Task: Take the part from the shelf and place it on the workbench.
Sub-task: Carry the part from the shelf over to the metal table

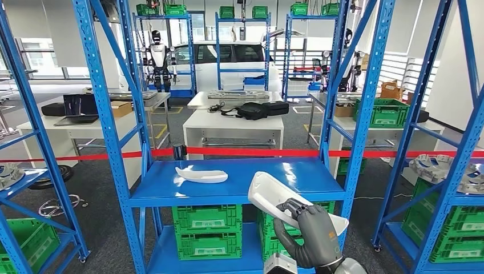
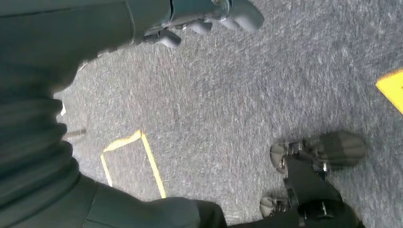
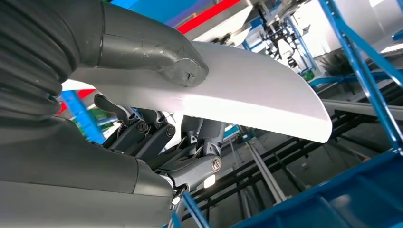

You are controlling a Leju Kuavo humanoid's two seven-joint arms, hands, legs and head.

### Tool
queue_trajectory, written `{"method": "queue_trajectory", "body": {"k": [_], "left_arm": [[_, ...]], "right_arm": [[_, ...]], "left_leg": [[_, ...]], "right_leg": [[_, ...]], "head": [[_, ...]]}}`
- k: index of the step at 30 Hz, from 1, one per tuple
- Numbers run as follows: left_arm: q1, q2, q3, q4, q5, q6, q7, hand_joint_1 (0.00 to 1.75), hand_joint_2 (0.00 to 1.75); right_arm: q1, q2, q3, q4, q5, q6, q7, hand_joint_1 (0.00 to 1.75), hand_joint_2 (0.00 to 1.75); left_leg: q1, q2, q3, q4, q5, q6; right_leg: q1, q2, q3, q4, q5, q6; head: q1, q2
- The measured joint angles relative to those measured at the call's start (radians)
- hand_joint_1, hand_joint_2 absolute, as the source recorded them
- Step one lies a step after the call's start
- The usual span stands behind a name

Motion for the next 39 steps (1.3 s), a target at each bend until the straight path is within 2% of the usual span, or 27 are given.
{"method": "queue_trajectory", "body": {"k": [1,2,4,6,7,8,9,10,11,13,14,15,17,19,21,22,23,24,26,28,29,32,34,36,37,38,39], "left_arm": [[0.0,0.0,0.0,0.001,-0.001,0.0,0.001,0.0,1.75],[0.0,0.001,0.0,0.001,-0.003,0.0,0.002,0.0,1.75],[0.0,0.001,0.0,0.002,-0.006,-0.001,0.003,0.0,1.75],[0.0,0.0,0.0,0.002,-0.01,-0.001,0.003,0.0,1.75],[0.0,0.0,0.0,0.002,-0.011,-0.001,0.003,0.0,1.75],[0.0,0.0,0.0,0.002,-0.012,-0.001,0.003,0.0,1.75],[0.0,0.0,0.0,0.002,-0.013,-0.001,0.003,0.0,1.75],[0.0,0.0,0.0,0.002,-0.013,-0.001,0.003,0.0,1.75],[0.0,0.0,0.0,0.002,-0.014,-0.001,0.003,0.0,1.75],[-0.001,0.001,0.0,0.001,-0.014,-0.001,0.003,0.0,1.75],[-0.001,0.001,0.0,0.001,-0.015,-0.001,0.003,0.0,1.75],[0.0,0.001,0.0,0.001,-0.015,-0.001,0.003,0.0,1.75],[0.003,0.0,0.0,0.003,-0.016,-0.001,0.005,0.0,1.75],[0.005,0.001,0.0,0.005,-0.016,-0.001,0.007,0.0,1.75],[0.005,0.004,0.0,0.005,-0.016,-0.001,0.006,0.0,1.75],[0.005,0.004,0.0,0.005,-0.016,-0.001,0.006,0.0,1.75],[0.005,0.004,0.0,0.005,-0.016,-0.001,0.006,0.0,1.75],[0.006,0.004,0.0,0.005,-0.016,-0.001,0.006,0.0,1.75],[0.006,0.004,0.0,0.005,-0.014,-0.001,0.004,0.0,1.75],[0.005,0.005,0.0,0.005,-0.009,0.0,0.003,0.0,1.75],[0.005,0.005,0.0,0.005,-0.006,0.001,0.002,0.0,1.75],[0.007,0.006,0.001,0.006,-0.002,0.001,0.001,0.0,1.75],[0.008,0.007,0.001,0.006,-0.002,0.001,-0.001,0.0,1.75],[0.007,0.006,0.001,0.006,-0.004,0.001,-0.002,0.0,1.75],[0.007,0.005,0.001,0.006,-0.007,0.001,-0.001,0.0,1.75],[0.007,0.005,0.001,0.006,-0.011,0.001,-0.001,0.0,1.75],[0.006,0.005,0.001,0.006,-0.014,0.001,0.001,0.0,1.75]], "right_arm": [[0.007,-0.004,-0.001,0.0,0.0,-0.003,-0.001,1.75,1.75],[0.014,-0.008,-0.002,0.0,0.0,-0.005,-0.002,1.75,1.75],[0.025,-0.012,-0.003,0.0,0.0,-0.008,-0.005,1.75,1.75],[0.031,-0.015,-0.004,-0.001,0.0,-0.009,-0.011,1.75,1.75],[0.035,-0.018,-0.004,-0.001,-0.001,-0.009,-0.014,1.75,1.75],[0.039,-0.022,-0.005,-0.001,-0.002,-0.009,-0.017,1.75,1.75],[0.043,-0.025,-0.007,-0.001,-0.004,-0.009,-0.02,1.75,1.75],[0.045,-0.029,-0.01,-0.001,-0.006,-0.008,-0.022,1.75,1.75],[0.046,-0.033,-0.014,-0.003,-0.009,-0.008,-0.024,1.75,1.75],[0.046,-0.041,-0.021,-0.009,-0.019,-0.009,-0.032,1.75,1.75],[0.046,-0.046,-0.023,-0.011,-0.024,-0.01,-0.035,1.75,1.75],[0.048,-0.05,-0.024,-0.013,-0.03,-0.01,-0.036,1.75,1.75],[0.055,-0.061,-0.024,-0.014,-0.037,-0.011,-0.037,1.75,1.75],[0.062,-0.072,-0.024,-0.014,-0.041,-0.013,-0.037,1.75,1.75],[0.069,-0.081,-0.024,-0.015,-0.045,-0.017,-0.038,1.75,1.75],[0.074,-0.084,-0.025,-0.015,-0.046,-0.02,-0.039,1.75,1.75],[0.079,-0.087,-0.025,-0.015,-0.048,-0.022,-0.04,1.75,1.75],[0.084,-0.089,-0.025,-0.015,-0.05,-0.024,-0.042,1.75,1.75],[0.087,-0.091,-0.025,-0.016,-0.053,-0.025,-0.047,1.75,1.75],[0.083,-0.088,-0.024,-0.019,-0.054,-0.024,-0.049,1.75,1.75],[0.079,-0.086,-0.023,-0.021,-0.054,-0.02,-0.05,1.75,1.75],[0.044,-0.077,-0.016,-0.013,-0.064,0.005,-0.049,1.75,1.75],[0.009,-0.072,-0.01,-0.005,-0.075,0.021,-0.041,1.75,1.75],[-0.009,-0.068,-0.006,-0.001,-0.075,0.026,-0.029,1.75,1.75],[-0.009,-0.068,-0.004,-0.001,-0.07,0.025,-0.024,1.75,1.75],[-0.005,-0.067,-0.001,-0.001,-0.064,0.023,-0.02,1.75,1.75],[0.001,-0.067,0.001,-0.001,-0.056,0.021,-0.018,1.75,1.75]], "left_leg": [[0.001,0.0,-0.003,-0.001,0.001,-0.006],[0.002,-0.001,-0.011,0.011,-0.018,-0.012],[0.005,-0.003,-0.036,0.086,-0.107,-0.022],[0.007,-0.004,-0.06,0.212,-0.19,-0.03],[0.007,-0.004,-0.063,0.263,-0.198,-0.032],[0.007,-0.004,-0.056,0.29,-0.182,-0.032],[0.007,-0.004,-0.033,0.284,-0.152,-0.032],[0.007,-0.004,0.005,0.245,-0.124,-0.03],[0.007,-0.004,0.061,0.177,-0.117,-0.026],[0.002,-0.007,0.162,0.03,-0.143,-0.017],[-0.001,-0.009,0.187,-0.014,-0.159,-0.011],[-0.005,-0.01,0.191,-0.034,-0.159,-0.005],[-0.004,-0.007,0.174,-0.039,-0.139,0.012],[0.0,-0.003,0.148,-0.041,-0.114,0.028],[-0.001,-0.002,0.116,-0.036,-0.093,0.036],[-0.002,-0.002,0.1,-0.032,-0.083,0.036],[-0.002,-0.001,0.084,-0.028,-0.074,0.036],[-0.001,-0.001,0.067,-0.023,-0.065,0.034],[0.0,-0.001,0.038,-0.012,-0.05,0.027],[-0.002,-0.002,0.018,-0.002,-0.037,0.016],[-0.003,-0.002,0.013,-0.001,-0.029,0.01],[-0.004,-0.003,-0.002,0.001,-0.02,-0.008],[-0.002,-0.005,-0.024,0.059,-0.083,-0.018],[0.002,-0.006,-0.053,0.183,-0.175,-0.025],[0.002,-0.005,-0.061,0.242,-0.201,-0.027],[0.002,-0.005,-0.058,0.278,-0.204,-0.027],[0.002,-0.005,-0.042,0.282,-0.185,-0.026]], "right_leg": [[-0.001,-0.001,-0.006,-0.001,0.011,-0.005],[-0.004,-0.002,-0.015,-0.003,0.023,-0.012],[-0.007,-0.004,-0.038,-0.004,0.047,-0.024],[-0.007,-0.003,-0.069,-0.002,0.071,-0.027],[-0.006,-0.003,-0.086,0.0,0.082,-0.026],[-0.006,-0.003,-0.103,0.003,0.094,-0.024],[-0.006,-0.003,-0.119,0.006,0.104,-0.022],[-0.007,-0.004,-0.134,0.008,0.115,-0.019],[-0.006,-0.004,-0.147,0.012,0.124,-0.015],[-0.005,-0.005,-0.164,0.015,0.143,-0.006],[-0.006,-0.007,-0.168,0.013,0.154,-0.001],[-0.007,-0.008,-0.171,0.009,0.165,0.004],[-0.011,-0.006,-0.183,0.012,0.161,0.015],[-0.013,-0.003,-0.21,0.077,0.086,0.024],[-0.014,-0.001,-0.244,0.209,-0.008,0.03],[-0.015,-0.001,-0.253,0.268,-0.029,0.032],[-0.016,-0.001,-0.25,0.302,-0.025,0.033],[-0.016,-0.001,-0.23,0.3,-0.002,0.033],[-0.019,-0.001,-0.143,0.196,0.042,0.032],[-0.016,0.002,-0.054,0.061,0.031,0.026],[-0.014,0.004,-0.033,0.024,0.018,0.021],[-0.015,0.002,-0.04,0.004,0.028,-0.001],[-0.019,-0.003,-0.058,0.002,0.048,-0.016],[-0.016,-0.006,-0.078,0.004,0.066,-0.023],[-0.014,-0.008,-0.089,0.005,0.075,-0.023],[-0.012,-0.009,-0.101,0.006,0.083,-0.023],[-0.01,-0.01,-0.113,0.007,0.09,-0.023]], "head": [[0.0,0.0],[-0.001,0.0],[-0.002,0.0],[-0.002,0.0],[-0.003,0.0],[-0.003,0.0],[-0.003,0.0],[-0.003,0.0],[-0.004,0.0],[-0.003,0.0],[-0.003,0.0],[-0.002,0.0],[-0.003,0.0],[-0.002,0.0],[-0.001,0.0],[-0.001,0.0],[0.0,0.0],[0.0,0.0],[0.0,0.0],[0.0,0.0],[0.0,0.0],[-0.001,0.0],[-0.004,0.0],[-0.005,0.0],[-0.005,0.0],[-0.005,0.0],[-0.005,0.0]]}}
